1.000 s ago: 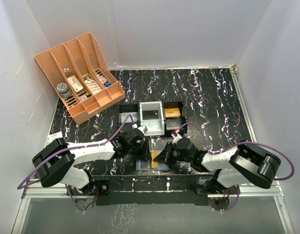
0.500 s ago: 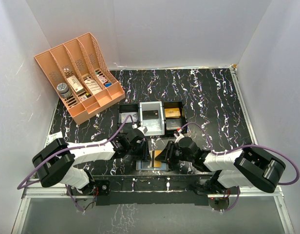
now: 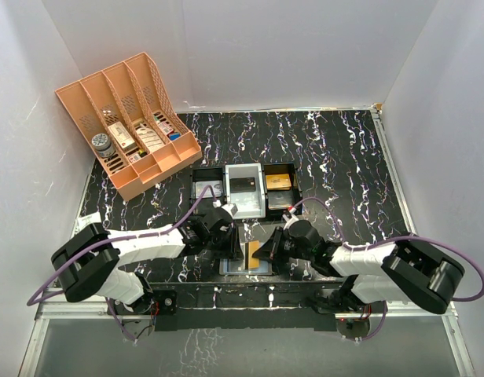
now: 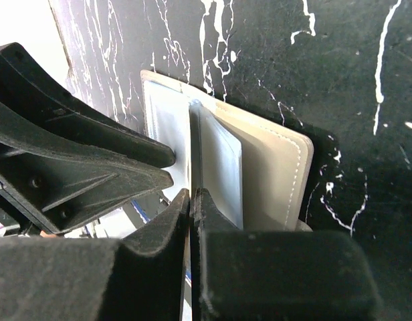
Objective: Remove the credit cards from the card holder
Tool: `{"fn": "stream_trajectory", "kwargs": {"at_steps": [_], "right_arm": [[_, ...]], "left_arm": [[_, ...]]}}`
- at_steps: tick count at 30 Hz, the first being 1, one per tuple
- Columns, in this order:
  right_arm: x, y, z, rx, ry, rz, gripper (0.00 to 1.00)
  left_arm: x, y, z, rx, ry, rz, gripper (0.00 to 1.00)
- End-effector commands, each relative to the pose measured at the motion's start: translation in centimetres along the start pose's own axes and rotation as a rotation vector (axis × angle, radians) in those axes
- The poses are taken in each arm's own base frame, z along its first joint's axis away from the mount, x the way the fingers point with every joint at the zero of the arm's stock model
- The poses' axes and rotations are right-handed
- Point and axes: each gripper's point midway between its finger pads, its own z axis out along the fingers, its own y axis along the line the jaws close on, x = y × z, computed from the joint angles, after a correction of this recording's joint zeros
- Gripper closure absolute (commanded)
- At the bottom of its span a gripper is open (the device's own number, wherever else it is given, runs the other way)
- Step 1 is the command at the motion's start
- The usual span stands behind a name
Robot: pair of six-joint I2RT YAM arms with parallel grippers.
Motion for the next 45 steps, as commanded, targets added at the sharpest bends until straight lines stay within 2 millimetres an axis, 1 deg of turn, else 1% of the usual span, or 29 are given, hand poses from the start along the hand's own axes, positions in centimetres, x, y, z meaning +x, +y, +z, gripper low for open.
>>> {"fn": "stream_trajectory", "kwargs": {"at_steps": [1, 5, 10, 12, 13, 14, 15, 17, 20, 23, 24, 26, 29, 31, 33, 34, 36, 37, 39, 41, 43, 45], "right_arm": [[-2.1, 1.0, -0.8, 0.025, -0.086, -0.076, 1.00], [-3.7, 1.0, -2.5, 0.080, -0.164, -0.177, 1.00], [-5.2, 2.9, -4.5, 0.048, -0.231, -0.290, 1.00], [-5.9, 4.2, -5.2, 0.026, -0.261, -0.347, 1.00], [-6.2, 4.4, -5.4, 0.025, -0.272, -0.391, 1.00], [-7.1, 6.0, -6.0, 0.007, -0.304, -0.432, 1.00], [-7.8, 6.7, -6.5, 0.009, -0.334, -0.472, 1.00], [-9.6, 8.1, -7.8, 0.021, -0.413, -0.577, 1.00], [-12.8, 10.4, -10.0, 0.063, -0.562, -0.733, 1.00], [-16.6, 11.1, -12.4, 0.189, -0.742, -0.836, 1.00], [-17.8, 11.3, -12.9, 0.234, -0.786, -0.858, 1.00], [-19.9, 11.7, -13.0, 0.302, -0.787, -0.890, 1.00], [-22.3, 11.7, -11.3, 0.282, -0.625, -0.909, 1.00], [-23.2, 11.6, -10.2, 0.235, -0.560, -0.921, 1.00], [-23.8, 11.9, -9.4, 0.203, -0.542, -0.973, 1.00], [-24.2, 11.9, -9.2, 0.206, -0.554, -1.004, 1.00], [-25.3, 10.9, -9.1, 0.281, -0.575, -1.083, 1.00], [-25.8, 10.3, -9.0, 0.328, -0.568, -1.156, 1.00], [-26.5, 8.9, -8.9, 0.443, -0.552, -1.361, 1.00], [-26.6, 7.7, -8.5, 0.534, -0.490, -1.516, 1.00], [-27.0, 6.8, -8.2, 0.592, -0.458, -1.594, 1.00], [-27.5, 5.9, -7.4, 0.626, -0.415, -1.663, 1.00]], "left_arm": [[2.2, 3.4, -1.0, -0.123, 0.044, 0.013, 0.74], [1.0, 2.3, -2.2, -0.089, -0.009, 0.025, 0.71], [-0.2, 1.0, -4.0, -0.057, -0.053, 0.059, 0.61], [-0.8, 0.9, -4.8, -0.072, -0.068, 0.090, 0.55], [-1.2, 0.9, -5.4, -0.085, -0.078, 0.103, 0.49], [-1.5, 1.0, -5.9, -0.100, -0.089, 0.122, 0.45], [-2.2, 0.8, -6.6, -0.111, -0.108, 0.140, 0.40], [-3.3, 1.0, -8.1, -0.160, -0.139, 0.172, 0.29], [-5.0, 1.0, -10.5, -0.216, -0.187, 0.228, 0.16], [-6.9, 1.3, -12.4, -0.262, -0.236, 0.267, 0.02], [-7.6, 1.5, -12.9, -0.272, -0.245, 0.273, 0.02], [-9.1, 2.3, -13.8, -0.278, -0.255, 0.255, 0.01], [-11.6, 4.9, -15.0, -0.268, -0.274, 0.171, 0.01], [-12.7, 6.4, -16.0, -0.263, -0.306, 0.135, 0.01], [-13.4, 7.7, -16.7, -0.291, -0.364, 0.120, 0.01], [-13.4, 8.2, -16.8, -0.310, -0.390, 0.115, 0.01], [-12.9, 9.2, -16.7, -0.333, -0.410, 0.104, 0.01], [-12.6, 9.5, -16.7, -0.338, -0.419, 0.098, 0.01], [-12.0, 10.2, -16.3, -0.343, -0.442, 0.086, 0.01], [-11.9, 10.1, -16.7, -0.340, -0.458, 0.087, 0.01], [-12.1, 10.2, -17.1, -0.345, -0.480, 0.078, 0.01], [-12.1, 10.2, -17.1, -0.344, -0.489, 0.081, 0.01]]}}
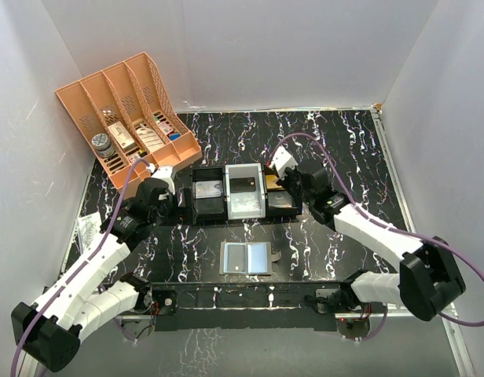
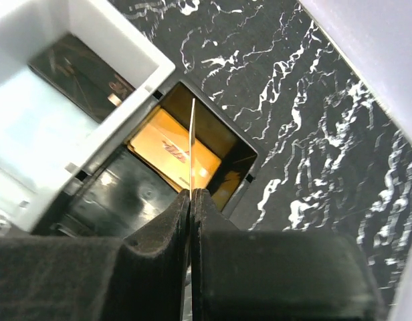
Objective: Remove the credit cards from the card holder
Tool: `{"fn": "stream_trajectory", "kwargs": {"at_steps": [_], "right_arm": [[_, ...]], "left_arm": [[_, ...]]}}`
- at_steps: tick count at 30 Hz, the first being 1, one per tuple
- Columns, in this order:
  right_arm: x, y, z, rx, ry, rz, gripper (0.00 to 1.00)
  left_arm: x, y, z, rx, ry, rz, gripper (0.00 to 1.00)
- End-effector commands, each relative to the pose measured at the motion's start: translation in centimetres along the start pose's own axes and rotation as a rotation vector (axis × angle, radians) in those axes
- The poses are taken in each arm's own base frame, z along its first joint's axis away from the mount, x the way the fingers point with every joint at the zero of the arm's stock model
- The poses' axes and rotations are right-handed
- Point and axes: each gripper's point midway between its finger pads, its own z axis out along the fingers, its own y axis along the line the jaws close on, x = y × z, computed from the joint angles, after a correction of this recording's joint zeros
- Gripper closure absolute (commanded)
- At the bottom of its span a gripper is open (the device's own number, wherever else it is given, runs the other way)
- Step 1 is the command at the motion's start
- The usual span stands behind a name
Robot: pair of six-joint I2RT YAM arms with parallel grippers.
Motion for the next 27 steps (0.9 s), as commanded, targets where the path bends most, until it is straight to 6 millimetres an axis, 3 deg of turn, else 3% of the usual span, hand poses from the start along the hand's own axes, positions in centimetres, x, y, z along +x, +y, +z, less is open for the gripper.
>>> {"fn": "stream_trajectory", "kwargs": {"at_steps": [1, 6, 9, 15, 23, 27], "right_arm": [[-0.6, -2.0, 1.7, 0.062, -0.014, -0.342, 1.00], [1.5, -0.9, 3.9, -0.001, 0.014, -0.501, 1.00], [2.5, -1.1, 4.9, 0.021, 0.038, -0.542, 1.00], [2.3, -1.1, 6.7, 0.028, 0.012, -0.591, 1.00], [4.0, -0.3, 9.1, -0.029, 0.045, -0.642, 1.00], [4.6, 0.2, 9.7, -0.061, 0.053, -0.658, 0.88]], "left_arm": [[-1.0, 0.3, -0.3, -0.015, -0.058, 0.003, 0.01], [-0.9, 0.8, 0.3, -0.051, -0.035, 0.020, 0.01], [-0.9, 0.9, 0.5, -0.059, -0.023, 0.029, 0.01], [-1.0, 1.2, 0.6, -0.071, -0.029, 0.036, 0.01], [-0.9, 1.4, 0.8, -0.087, -0.022, 0.038, 0.01], [-0.9, 1.4, 0.8, -0.090, -0.021, 0.038, 0.01]]}}
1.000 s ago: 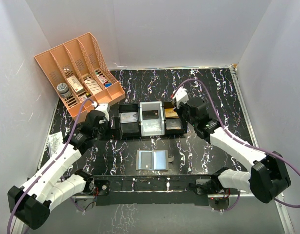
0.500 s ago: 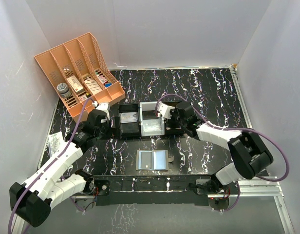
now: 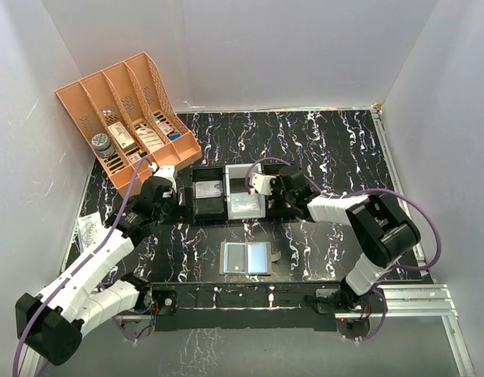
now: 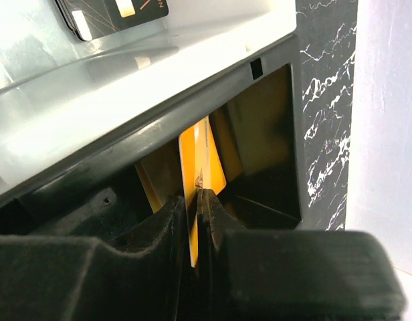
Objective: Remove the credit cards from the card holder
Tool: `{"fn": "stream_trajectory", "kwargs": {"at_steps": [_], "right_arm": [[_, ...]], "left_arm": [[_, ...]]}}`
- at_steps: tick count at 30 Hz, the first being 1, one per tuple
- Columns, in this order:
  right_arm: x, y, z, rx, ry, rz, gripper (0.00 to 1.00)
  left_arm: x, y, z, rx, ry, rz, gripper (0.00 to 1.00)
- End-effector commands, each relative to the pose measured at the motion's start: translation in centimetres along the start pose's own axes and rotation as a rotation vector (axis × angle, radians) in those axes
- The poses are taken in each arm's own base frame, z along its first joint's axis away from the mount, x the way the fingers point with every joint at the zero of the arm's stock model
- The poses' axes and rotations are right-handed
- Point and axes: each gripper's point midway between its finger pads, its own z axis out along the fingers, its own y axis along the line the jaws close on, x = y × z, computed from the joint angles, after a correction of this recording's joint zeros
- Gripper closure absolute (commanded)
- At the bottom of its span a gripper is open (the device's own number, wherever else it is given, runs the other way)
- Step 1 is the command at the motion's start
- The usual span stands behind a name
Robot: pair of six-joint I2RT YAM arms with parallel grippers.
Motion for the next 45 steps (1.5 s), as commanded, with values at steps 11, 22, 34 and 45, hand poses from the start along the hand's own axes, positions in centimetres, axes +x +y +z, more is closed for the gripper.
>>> {"fn": "stream_trajectory", "kwargs": {"at_steps": [11, 22, 34, 45], "right_arm": [[-1.9, -2.7, 0.8, 0.003, -0.076, -0.038, 0.80], [-2.8, -3.7, -0.8, -0.012, -0.121, 0.006, 0.59], [-5.3, -7.4, -3.6, 0.126, -0.230, 0.387, 0.42], [-4.2, -4.1, -3.6, 0.056, 0.115, 1.351, 0.62]], "left_arm": [[-0.6, 0.2, 0.0, -0.013, -0.010, 0.014, 0.01], [-0.4, 0.0, 0.1, -0.004, -0.003, 0.016, 0.01], [-0.3, -0.1, 0.1, 0.003, 0.002, 0.017, 0.01], [-0.2, -0.1, 0.3, -0.004, 0.010, 0.018, 0.01]]}}
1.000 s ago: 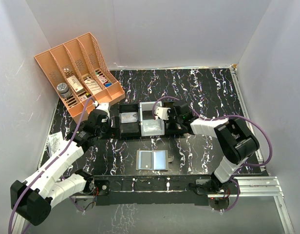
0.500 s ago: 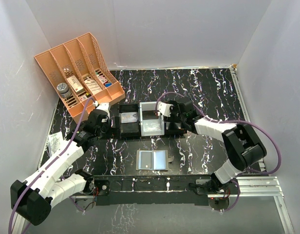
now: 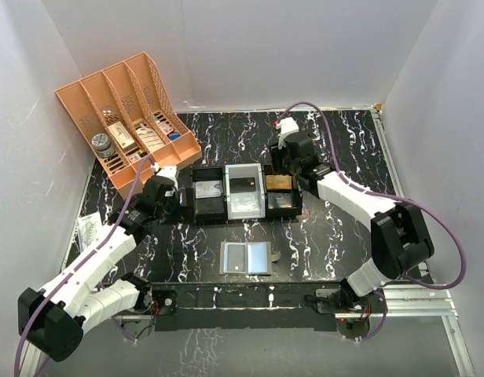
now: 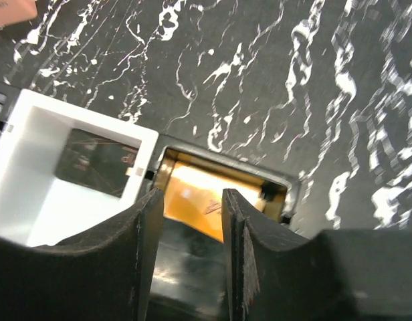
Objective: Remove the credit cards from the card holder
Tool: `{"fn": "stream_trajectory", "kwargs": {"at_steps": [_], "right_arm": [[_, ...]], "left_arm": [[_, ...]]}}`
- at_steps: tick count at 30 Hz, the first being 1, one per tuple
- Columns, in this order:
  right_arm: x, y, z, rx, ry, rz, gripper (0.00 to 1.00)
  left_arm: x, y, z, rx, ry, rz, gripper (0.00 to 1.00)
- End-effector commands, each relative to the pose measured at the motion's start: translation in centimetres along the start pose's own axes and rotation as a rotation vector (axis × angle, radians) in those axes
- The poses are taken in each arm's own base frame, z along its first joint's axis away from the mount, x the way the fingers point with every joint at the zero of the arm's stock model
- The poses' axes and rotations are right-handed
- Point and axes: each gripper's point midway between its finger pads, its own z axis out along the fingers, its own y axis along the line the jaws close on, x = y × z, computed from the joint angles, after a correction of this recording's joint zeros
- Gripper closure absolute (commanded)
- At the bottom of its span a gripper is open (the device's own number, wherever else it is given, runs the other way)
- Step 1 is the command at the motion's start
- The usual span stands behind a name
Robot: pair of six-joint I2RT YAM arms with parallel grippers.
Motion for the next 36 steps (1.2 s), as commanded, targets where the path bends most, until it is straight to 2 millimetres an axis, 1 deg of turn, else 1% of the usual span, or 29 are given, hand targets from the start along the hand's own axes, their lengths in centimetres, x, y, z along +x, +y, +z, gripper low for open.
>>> {"fn": "stream_trajectory", "kwargs": {"at_steps": [1, 4, 6, 13, 15, 19, 22, 29, 36], "right_arm": [[3.4, 1.3, -0.3, 0.040, 0.165, 0.367, 0.63], [4.3, 1.8, -0.1, 0.035, 0.197, 0.418, 0.67], [5.3, 1.8, 0.1, 0.057, 0.240, 0.438, 0.69], [8.1, 2.1, 1.1, 0.074, 0.338, 0.446, 0.71], [8.6, 2.2, 1.4, 0.080, 0.359, 0.442, 0.71], [8.8, 1.9, 2.1, 0.098, 0.369, 0.431, 0.71], [9.5, 1.8, 3.0, 0.114, 0.390, 0.421, 0.71], [9.5, 1.5, 4.8, 0.141, 0.391, 0.413, 0.68], [9.3, 1.4, 4.9, 0.162, 0.382, 0.400, 0.62]], "left_arm": [[-0.6, -0.1, -0.3, 0.006, -0.017, 0.007, 0.01], [-0.6, -0.1, -0.2, 0.005, -0.013, 0.007, 0.01], [-0.6, -0.1, -0.2, 0.003, -0.012, 0.008, 0.01], [-0.6, 0.1, -0.2, -0.008, -0.009, 0.006, 0.01], [-0.6, 0.1, -0.2, -0.010, -0.012, 0.005, 0.01], [-0.6, 0.2, -0.2, -0.013, -0.012, 0.004, 0.01], [-0.5, 0.2, -0.2, -0.015, -0.010, 0.004, 0.01], [-0.5, 0.2, -0.1, -0.014, -0.006, 0.007, 0.01], [-0.4, 0.2, -0.1, -0.014, -0.001, 0.008, 0.01]]}}
